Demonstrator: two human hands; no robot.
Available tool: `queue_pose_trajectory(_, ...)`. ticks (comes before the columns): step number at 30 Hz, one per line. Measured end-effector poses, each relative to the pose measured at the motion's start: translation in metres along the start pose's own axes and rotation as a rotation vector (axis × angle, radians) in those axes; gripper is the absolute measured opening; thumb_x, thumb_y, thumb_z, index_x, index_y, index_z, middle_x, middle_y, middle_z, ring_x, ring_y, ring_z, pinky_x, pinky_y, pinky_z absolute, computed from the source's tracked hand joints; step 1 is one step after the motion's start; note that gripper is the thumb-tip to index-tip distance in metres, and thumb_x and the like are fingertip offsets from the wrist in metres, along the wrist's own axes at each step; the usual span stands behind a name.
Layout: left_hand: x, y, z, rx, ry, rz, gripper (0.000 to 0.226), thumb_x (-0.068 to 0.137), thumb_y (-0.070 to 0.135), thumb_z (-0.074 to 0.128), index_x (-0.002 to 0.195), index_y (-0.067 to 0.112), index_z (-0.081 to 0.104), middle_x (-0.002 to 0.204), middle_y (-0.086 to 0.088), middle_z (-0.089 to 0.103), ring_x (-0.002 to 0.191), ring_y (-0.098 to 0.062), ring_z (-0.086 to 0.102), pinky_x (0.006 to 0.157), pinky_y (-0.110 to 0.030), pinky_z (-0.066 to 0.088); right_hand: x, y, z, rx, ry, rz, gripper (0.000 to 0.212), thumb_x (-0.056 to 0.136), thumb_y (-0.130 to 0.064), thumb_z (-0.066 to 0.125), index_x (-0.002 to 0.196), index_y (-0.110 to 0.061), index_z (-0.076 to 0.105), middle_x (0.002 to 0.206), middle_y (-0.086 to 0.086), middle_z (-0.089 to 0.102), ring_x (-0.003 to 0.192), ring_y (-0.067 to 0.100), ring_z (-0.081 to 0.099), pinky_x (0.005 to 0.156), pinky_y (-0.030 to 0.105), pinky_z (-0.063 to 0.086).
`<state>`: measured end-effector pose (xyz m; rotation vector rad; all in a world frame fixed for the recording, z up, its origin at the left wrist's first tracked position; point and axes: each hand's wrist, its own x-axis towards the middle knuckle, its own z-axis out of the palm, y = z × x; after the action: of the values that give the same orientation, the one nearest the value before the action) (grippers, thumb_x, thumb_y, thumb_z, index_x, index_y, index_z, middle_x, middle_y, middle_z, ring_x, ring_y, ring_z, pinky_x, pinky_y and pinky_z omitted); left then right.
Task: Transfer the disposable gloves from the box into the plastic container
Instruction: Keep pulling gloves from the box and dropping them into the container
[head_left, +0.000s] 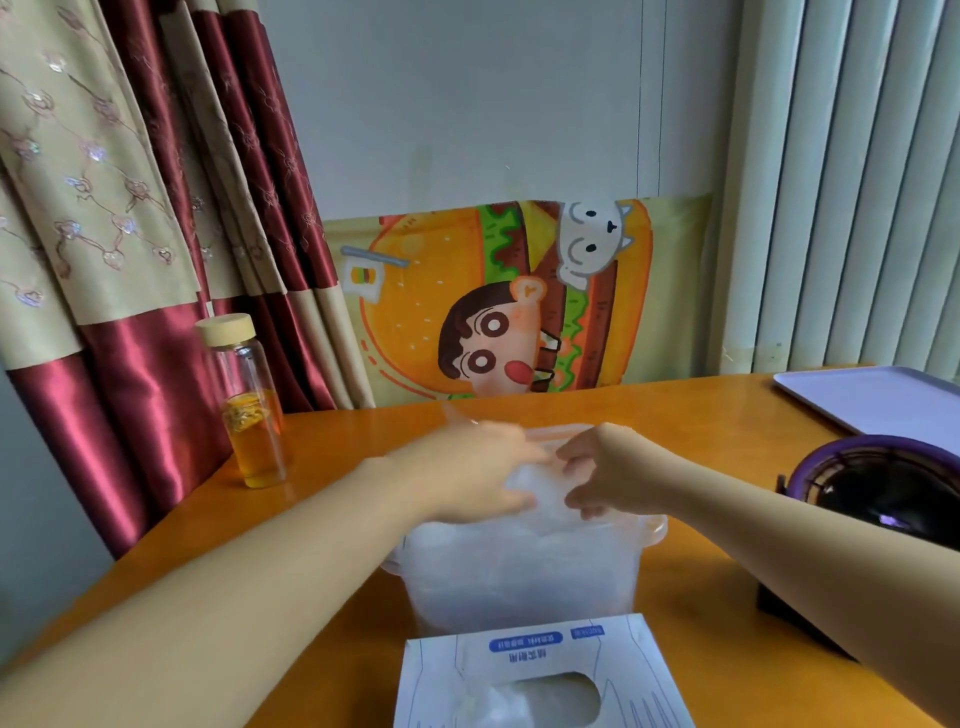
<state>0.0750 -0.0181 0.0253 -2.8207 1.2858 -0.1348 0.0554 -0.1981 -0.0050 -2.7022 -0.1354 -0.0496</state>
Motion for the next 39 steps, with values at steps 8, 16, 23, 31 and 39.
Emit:
queue_pose_trajectory(8,0.014,-0.018,0.041,-0.010,-0.511,-0.295,0.066,0.091,0.019,0.054,0.150,0.027,0.025,0.145,-0.003,0.042,0.122,-0.026,0.049,0.089,-0.031,0.041,0.006,-0.014,0.006,-0.582,-0.146,-0.046,0.049,0.085,-0.025,0.069,0.130,-0.010,0.053,0.119,0.007,0.060,0.107,0.024,0.056,0.090,0.030,0.047)
queue_pose_trajectory(16,0.025,-0.015,0.061,0.070,-0.673,-0.298,0.053,0.105,0.041,0.022,0.154,0.026,0.007,0.161,-0.007,0.007,0.146,-0.029,0.015,0.113,-0.041,0.020,0.026,-0.008,0.020,-0.907,-0.240,-0.046,0.045,0.086,-0.041,0.065,0.121,-0.015,0.057,0.121,0.004,0.059,0.119,0.025,0.049,0.112,0.047,0.017)
queue_pose_trajectory(23,0.018,-0.017,0.044,-0.158,-0.694,-0.332,0.056,0.101,0.027,0.044,0.152,0.015,0.025,0.158,-0.003,0.023,0.144,-0.023,0.023,0.116,-0.036,0.023,0.028,-0.006,0.025,-0.950,-0.234,-0.057,0.038,0.085,-0.039,0.066,0.116,-0.017,0.061,0.114,0.001,0.061,0.113,0.024,0.051,0.109,0.046,0.019)
queue_pose_trajectory(31,-0.015,-0.027,0.000,-0.760,-0.380,-0.357,0.053,0.097,0.011,0.045,0.148,0.013,0.032,0.154,0.001,0.033,0.141,-0.012,0.029,0.117,-0.029,0.023,-0.007,-0.028,-0.016,-0.528,-0.040,-0.223,0.042,0.087,-0.042,0.063,0.123,-0.020,0.061,0.115,-0.003,0.065,0.098,0.014,0.058,0.086,0.027,0.049)
queue_pose_trajectory(39,-0.083,-0.006,0.011,-1.207,0.294,-0.332,0.031,0.096,0.007,0.052,0.122,0.024,0.057,0.118,0.003,0.065,0.095,-0.011,0.066,0.076,-0.025,0.053,-0.078,-0.041,0.004,-0.331,-0.241,-0.462,0.020,0.094,-0.024,0.055,0.107,-0.029,0.070,0.104,-0.013,0.068,0.084,0.002,0.058,0.079,0.011,0.045)
